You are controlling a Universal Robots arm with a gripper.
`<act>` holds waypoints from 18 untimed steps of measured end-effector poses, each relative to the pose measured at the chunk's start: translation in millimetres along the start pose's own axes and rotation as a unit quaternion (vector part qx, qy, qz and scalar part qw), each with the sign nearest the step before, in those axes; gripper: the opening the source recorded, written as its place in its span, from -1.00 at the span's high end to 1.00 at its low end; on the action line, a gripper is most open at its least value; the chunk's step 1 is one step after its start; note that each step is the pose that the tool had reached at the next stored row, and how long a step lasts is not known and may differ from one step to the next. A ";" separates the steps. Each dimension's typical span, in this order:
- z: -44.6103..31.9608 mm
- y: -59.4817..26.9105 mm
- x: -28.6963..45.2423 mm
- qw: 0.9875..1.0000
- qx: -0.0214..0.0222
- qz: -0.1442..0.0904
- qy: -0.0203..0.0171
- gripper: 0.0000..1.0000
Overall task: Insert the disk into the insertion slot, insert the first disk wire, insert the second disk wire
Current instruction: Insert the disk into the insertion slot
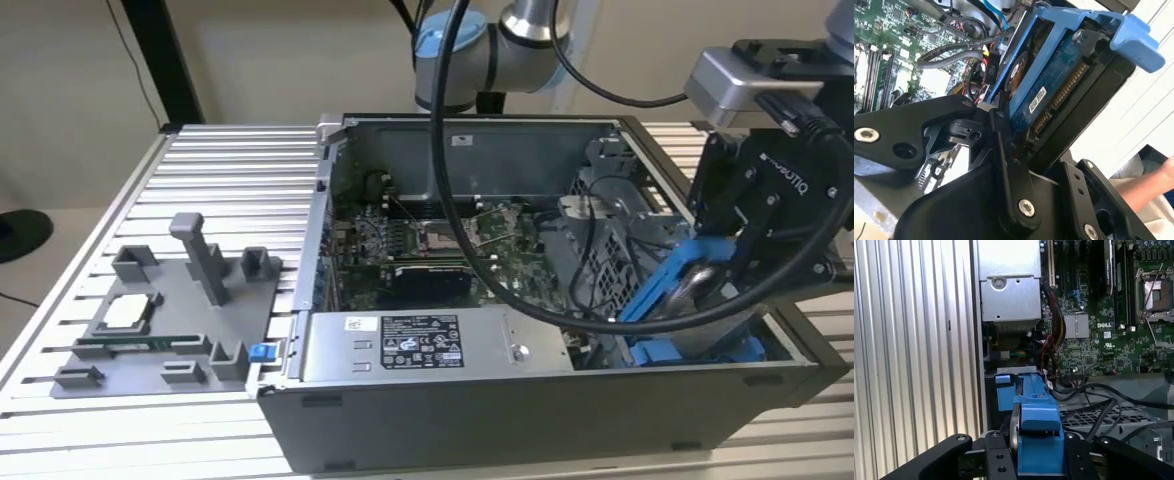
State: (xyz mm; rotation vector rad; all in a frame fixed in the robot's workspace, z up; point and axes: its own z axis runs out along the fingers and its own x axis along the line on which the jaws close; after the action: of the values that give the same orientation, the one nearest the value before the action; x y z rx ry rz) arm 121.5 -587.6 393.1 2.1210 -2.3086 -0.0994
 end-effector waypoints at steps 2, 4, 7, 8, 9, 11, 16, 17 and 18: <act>0.0 0.0 0.0 1.000 0.000 0.000 0.000 -1.00; -2.3 0.1 0.0 1.000 0.000 0.000 0.000 -1.00; -10.7 0.6 -0.4 1.000 0.000 0.000 0.000 -1.00; -11.3 0.6 -0.4 1.000 0.000 0.000 0.000 -1.00; -11.4 0.6 -0.4 1.000 0.000 0.000 0.000 -1.00; -12.9 0.7 -0.5 1.000 0.000 0.000 0.000 -1.00; -23.3 1.3 -0.9 1.000 0.000 0.000 0.000 -1.00; -24.5 1.3 -1.1 1.000 0.000 0.000 0.000 -1.00; -24.6 1.5 -2.2 1.000 0.000 0.000 0.000 -1.00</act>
State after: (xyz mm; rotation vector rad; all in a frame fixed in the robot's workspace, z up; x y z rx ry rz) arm 121.4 -586.4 417.8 2.1213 -2.3087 -0.1001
